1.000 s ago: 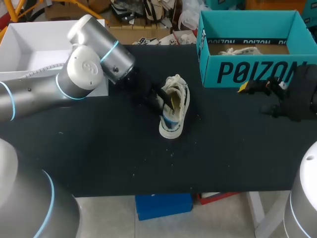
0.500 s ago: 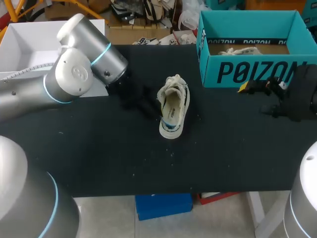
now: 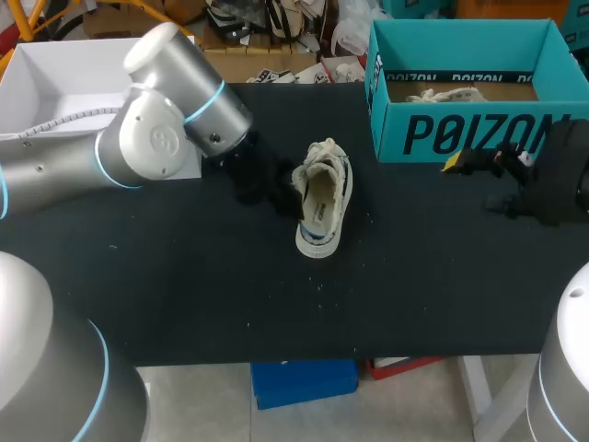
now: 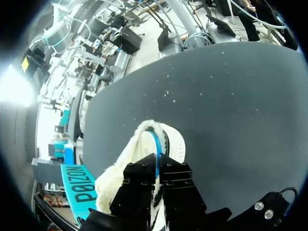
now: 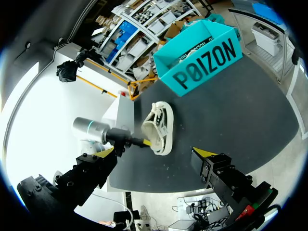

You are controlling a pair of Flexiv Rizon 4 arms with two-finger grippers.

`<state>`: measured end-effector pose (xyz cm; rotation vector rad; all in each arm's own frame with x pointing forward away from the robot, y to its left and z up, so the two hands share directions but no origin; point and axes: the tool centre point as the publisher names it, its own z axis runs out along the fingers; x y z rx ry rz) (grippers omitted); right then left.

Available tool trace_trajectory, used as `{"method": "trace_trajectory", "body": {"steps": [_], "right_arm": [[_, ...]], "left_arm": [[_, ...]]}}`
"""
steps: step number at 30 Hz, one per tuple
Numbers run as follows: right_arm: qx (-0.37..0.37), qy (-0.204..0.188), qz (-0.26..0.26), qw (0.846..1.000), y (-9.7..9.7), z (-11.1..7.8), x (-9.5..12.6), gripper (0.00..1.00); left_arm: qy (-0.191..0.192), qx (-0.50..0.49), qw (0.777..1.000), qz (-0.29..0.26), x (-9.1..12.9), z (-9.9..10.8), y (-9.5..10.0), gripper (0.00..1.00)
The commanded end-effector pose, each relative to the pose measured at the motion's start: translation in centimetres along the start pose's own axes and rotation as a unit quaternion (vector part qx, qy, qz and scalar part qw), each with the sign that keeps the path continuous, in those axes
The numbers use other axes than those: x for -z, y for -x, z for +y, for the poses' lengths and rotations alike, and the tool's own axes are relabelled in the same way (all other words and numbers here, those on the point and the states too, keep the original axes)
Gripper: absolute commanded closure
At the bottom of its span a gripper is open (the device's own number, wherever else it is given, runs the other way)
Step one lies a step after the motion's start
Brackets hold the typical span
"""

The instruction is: Take the shoe out of the shoebox, open the shoe tongue, remove and reinsert the insole, then place the shoe into the shoebox

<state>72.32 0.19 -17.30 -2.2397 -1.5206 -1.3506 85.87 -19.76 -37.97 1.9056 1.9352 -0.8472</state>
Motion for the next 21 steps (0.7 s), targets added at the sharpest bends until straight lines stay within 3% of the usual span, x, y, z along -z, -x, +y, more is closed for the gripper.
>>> {"method": "trace_trajectory", "body": {"steps": [1, 7, 21], "right_arm": [[-0.001, 0.000, -0.001, 1.000, -0.1, 0.0, -0.1, 0.00], [-0.001, 0.000, -0.001, 1.000, -0.1, 0.0, -0.1, 0.00], [-0.001, 0.000, -0.001, 1.000, -0.1, 0.0, -0.1, 0.00]], "left_arm": [[-0.001, -0.001, 1.000, 0.001, -0.6, 0.3, 0.3, 0.96], [-0.007, -0.011, 1.000, 0.007, -0.9, 0.3, 0.8, 1.00], [-0.011, -0.072, 0.989, 0.130, -3.2, 0.5, 0.8, 1.00]]}}
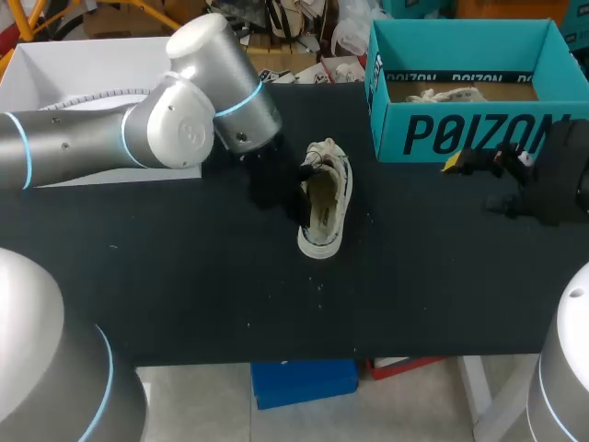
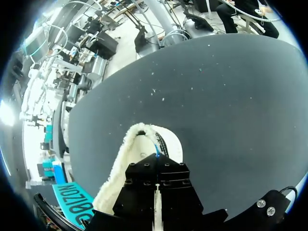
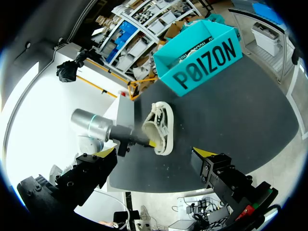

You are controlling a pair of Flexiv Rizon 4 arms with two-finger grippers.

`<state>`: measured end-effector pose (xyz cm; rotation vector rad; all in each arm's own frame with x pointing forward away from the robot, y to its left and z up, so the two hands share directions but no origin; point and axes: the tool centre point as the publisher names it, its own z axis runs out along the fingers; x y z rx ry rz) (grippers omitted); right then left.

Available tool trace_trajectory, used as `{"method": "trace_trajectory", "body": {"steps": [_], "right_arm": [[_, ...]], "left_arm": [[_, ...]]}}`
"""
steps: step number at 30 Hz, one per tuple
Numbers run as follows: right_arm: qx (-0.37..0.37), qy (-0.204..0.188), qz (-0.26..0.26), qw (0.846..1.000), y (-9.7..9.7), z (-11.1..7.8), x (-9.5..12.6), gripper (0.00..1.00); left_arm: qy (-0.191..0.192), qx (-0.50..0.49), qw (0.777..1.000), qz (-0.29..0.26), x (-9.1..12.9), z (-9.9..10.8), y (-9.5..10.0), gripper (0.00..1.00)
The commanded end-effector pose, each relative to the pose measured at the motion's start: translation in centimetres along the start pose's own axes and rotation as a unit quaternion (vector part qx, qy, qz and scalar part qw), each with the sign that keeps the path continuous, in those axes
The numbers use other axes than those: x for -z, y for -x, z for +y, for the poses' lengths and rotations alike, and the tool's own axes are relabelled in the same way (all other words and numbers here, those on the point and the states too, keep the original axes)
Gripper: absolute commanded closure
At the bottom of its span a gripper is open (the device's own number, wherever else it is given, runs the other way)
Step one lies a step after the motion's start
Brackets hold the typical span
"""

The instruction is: Take the shoe out of the shoebox, open the shoe tongue, remove and reinsert the insole, then place the shoe into the shoebox

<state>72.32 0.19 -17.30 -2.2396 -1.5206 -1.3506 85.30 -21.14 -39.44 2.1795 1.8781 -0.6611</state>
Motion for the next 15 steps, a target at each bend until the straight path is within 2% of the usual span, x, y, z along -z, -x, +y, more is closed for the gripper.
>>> {"method": "trace_trajectory", "body": {"steps": [1, 5, 14, 15], "right_arm": [[-0.001, 0.000, -0.001, 1.000, -0.1, 0.0, -0.1, 0.00], [-0.001, 0.000, -0.001, 1.000, -0.1, 0.0, -0.1, 0.00], [-0.001, 0.000, -0.001, 1.000, -0.1, 0.0, -0.1, 0.00], [-0.001, 0.000, -0.001, 1.000, -0.1, 0.0, -0.1, 0.00]], "left_arm": [[-0.003, -0.004, 0.999, 0.038, -1.1, 0.8, 0.7, 1.00], [-0.005, -0.009, 0.999, 0.040, -0.7, 0.5, 0.6, 1.00], [-0.020, -0.028, 0.999, 0.035, 2.9, -1.7, -0.4, 1.00], [-0.021, -0.029, 0.999, 0.031, 3.4, -2.1, -0.5, 0.86]]}}
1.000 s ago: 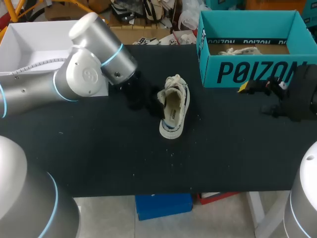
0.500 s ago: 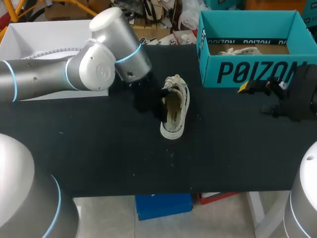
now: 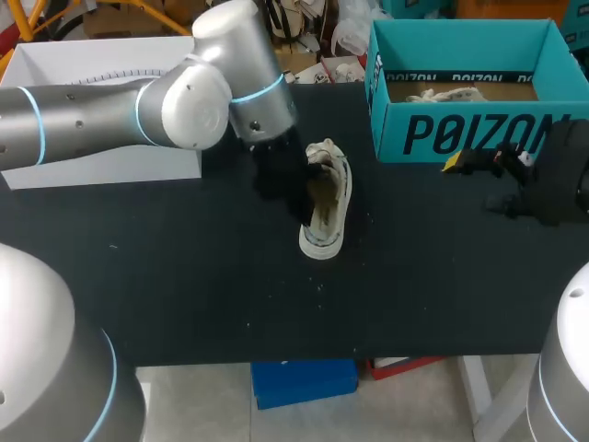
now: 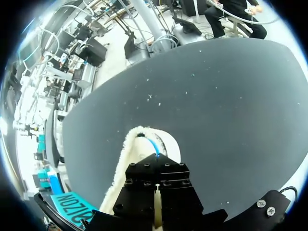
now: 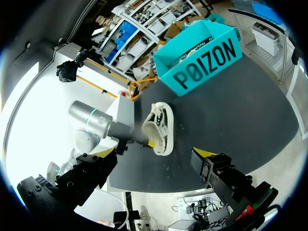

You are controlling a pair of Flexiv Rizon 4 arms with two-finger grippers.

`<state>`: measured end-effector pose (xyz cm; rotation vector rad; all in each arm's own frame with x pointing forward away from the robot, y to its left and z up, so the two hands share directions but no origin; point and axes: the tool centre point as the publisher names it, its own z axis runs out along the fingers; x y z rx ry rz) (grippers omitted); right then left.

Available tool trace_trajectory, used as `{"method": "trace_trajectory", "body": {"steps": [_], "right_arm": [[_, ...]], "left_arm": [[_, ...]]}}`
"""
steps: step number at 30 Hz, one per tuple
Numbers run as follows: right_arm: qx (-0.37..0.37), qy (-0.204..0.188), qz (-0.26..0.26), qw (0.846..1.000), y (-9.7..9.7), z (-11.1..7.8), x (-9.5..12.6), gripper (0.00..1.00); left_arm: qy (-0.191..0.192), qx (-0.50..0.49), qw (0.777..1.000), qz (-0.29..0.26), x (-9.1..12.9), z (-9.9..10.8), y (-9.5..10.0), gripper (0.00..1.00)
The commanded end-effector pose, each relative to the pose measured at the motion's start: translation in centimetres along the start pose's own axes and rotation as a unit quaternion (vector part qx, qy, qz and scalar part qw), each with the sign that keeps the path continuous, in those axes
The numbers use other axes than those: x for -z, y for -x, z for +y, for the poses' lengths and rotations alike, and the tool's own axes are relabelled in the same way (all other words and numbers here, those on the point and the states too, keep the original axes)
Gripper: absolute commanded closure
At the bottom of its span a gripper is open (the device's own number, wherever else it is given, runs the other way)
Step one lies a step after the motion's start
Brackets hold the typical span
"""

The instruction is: Take the shoe out of the shoebox, open the shoe tongue, remove and reinsert the insole, then place the shoe into the shoebox

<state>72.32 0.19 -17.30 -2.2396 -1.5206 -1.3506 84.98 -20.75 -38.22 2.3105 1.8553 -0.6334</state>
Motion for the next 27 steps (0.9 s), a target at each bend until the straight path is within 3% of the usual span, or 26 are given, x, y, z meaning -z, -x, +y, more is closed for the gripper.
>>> {"method": "trace_trajectory", "body": {"steps": [1, 3, 5, 6, 7, 8, 9, 10, 11, 13, 14, 21, 27], "right_arm": [[-0.001, 0.000, -0.001, 1.000, -0.1, 0.0, -0.1, 0.00], [-0.001, 0.000, -0.001, 1.000, -0.1, 0.0, -0.1, 0.00], [-0.001, 0.000, -0.001, 1.000, -0.1, 0.0, -0.1, 0.00], [-0.001, 0.000, -0.001, 1.000, -0.1, 0.0, -0.1, 0.00], [-0.001, 0.000, -0.001, 1.000, -0.1, 0.0, -0.1, 0.00], [-0.001, 0.000, -0.001, 1.000, -0.1, 0.0, -0.1, 0.00], [-0.001, 0.000, -0.001, 1.000, -0.1, 0.0, -0.1, 0.00], [-0.001, 0.000, -0.001, 1.000, -0.1, 0.0, -0.1, 0.00], [-0.001, 0.000, -0.001, 1.000, -0.1, 0.0, -0.1, 0.00], [-0.001, 0.000, -0.001, 1.000, -0.1, 0.0, -0.1, 0.00], [-0.001, 0.000, -0.001, 1.000, -0.1, 0.0, -0.1, 0.00], [-0.001, 0.000, -0.001, 1.000, -0.1, 0.0, -0.1, 0.00], [-0.001, 0.000, -0.001, 1.000, -0.1, 0.0, -0.1, 0.00]], "left_arm": [[0.006, -0.004, 1.000, -0.009, 2.3, -1.8, -0.8, 0.80], [0.009, -0.006, 1.000, -0.009, 2.7, -1.9, -0.9, 0.75], [0.011, -0.005, 1.000, -0.012, 2.9, -2.0, -0.8, 0.51], [0.012, -0.005, 1.000, -0.012, 3.0, -1.9, -0.8, 0.24], [0.013, -0.005, 1.000, -0.012, 3.0, -1.8, -0.7, 0.10], [0.015, -0.005, 1.000, -0.012, 2.9, -1.7, -0.7, 0.01], [0.018, -0.006, 1.000, -0.011, 2.9, -1.7, -0.6, 0.00], [0.026, -0.001, 1.000, -0.014, 2.8, -1.4, -0.6, 0.16], [0.032, 0.006, 0.999, -0.017, 2.8, -1.1, -0.5, 0.51], [0.047, 0.013, 0.999, -0.013, 2.7, -0.6, -0.5, 0.92], [0.050, 0.014, 0.999, -0.013, 2.7, -0.5, -0.5, 1.00], [0.085, 0.015, 0.996, 0.020, 2.0, 0.6, -0.1, 1.00], [0.087, 0.016, 0.996, 0.024, 1.5, 1.1, 0.2, 1.00]]}}
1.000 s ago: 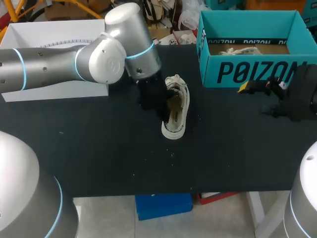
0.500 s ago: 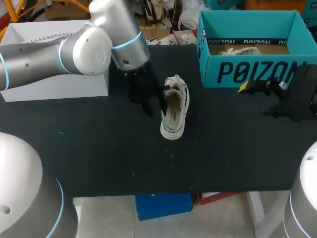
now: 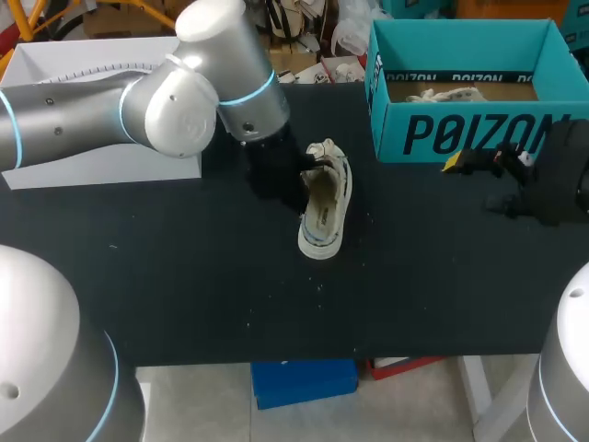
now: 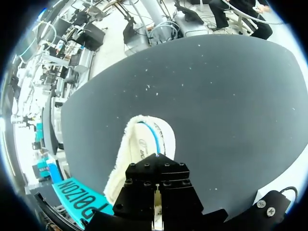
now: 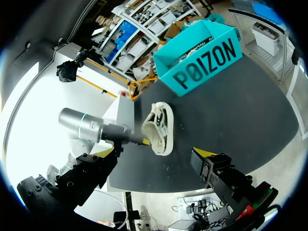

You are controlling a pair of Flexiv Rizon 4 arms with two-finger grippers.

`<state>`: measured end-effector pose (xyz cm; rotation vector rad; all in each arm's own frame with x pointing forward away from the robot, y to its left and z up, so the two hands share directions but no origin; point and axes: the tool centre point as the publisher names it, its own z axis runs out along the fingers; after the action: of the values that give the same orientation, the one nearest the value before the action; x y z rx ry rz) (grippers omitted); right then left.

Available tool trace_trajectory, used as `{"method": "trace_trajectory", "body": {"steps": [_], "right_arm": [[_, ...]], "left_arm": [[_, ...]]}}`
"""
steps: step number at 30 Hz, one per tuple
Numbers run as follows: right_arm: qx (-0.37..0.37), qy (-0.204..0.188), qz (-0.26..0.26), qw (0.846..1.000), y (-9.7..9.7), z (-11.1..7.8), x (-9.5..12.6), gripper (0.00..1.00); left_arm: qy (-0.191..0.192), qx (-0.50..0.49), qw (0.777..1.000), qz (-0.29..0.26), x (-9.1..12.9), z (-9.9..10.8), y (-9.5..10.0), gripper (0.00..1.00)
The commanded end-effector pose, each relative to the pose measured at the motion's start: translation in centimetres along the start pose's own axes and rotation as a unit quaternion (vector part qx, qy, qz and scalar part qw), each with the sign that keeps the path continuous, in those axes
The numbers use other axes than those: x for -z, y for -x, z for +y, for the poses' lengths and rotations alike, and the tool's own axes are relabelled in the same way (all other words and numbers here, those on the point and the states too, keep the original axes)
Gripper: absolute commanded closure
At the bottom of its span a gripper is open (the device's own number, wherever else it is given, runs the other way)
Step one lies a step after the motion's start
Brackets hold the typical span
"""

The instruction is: Take the shoe out of the shoebox, open the shoe tongue, remove and reinsert the insole, then place the shoe into the shoebox

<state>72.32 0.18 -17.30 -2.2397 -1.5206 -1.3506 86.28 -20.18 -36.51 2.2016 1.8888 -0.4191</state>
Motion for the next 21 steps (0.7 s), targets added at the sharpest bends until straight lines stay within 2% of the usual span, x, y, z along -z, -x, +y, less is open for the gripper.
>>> {"method": "trace_trajectory", "body": {"steps": [1, 14, 21], "right_arm": [[0.000, 0.000, -0.001, 1.000, -0.1, 0.0, -0.1, 0.00], [0.000, 0.000, -0.001, 1.000, -0.1, 0.0, -0.1, 0.00], [0.000, 0.000, -0.001, 1.000, -0.1, 0.0, -0.1, 0.00]], "left_arm": [[0.003, -0.002, 1.000, 0.006, -0.7, 0.3, 0.4, 1.00], [-0.020, -0.004, 1.000, 0.022, -2.6, -0.3, 0.1, 1.00], [-0.027, -0.005, 0.999, 0.029, -3.5, 0.1, 0.3, 1.00]]}}
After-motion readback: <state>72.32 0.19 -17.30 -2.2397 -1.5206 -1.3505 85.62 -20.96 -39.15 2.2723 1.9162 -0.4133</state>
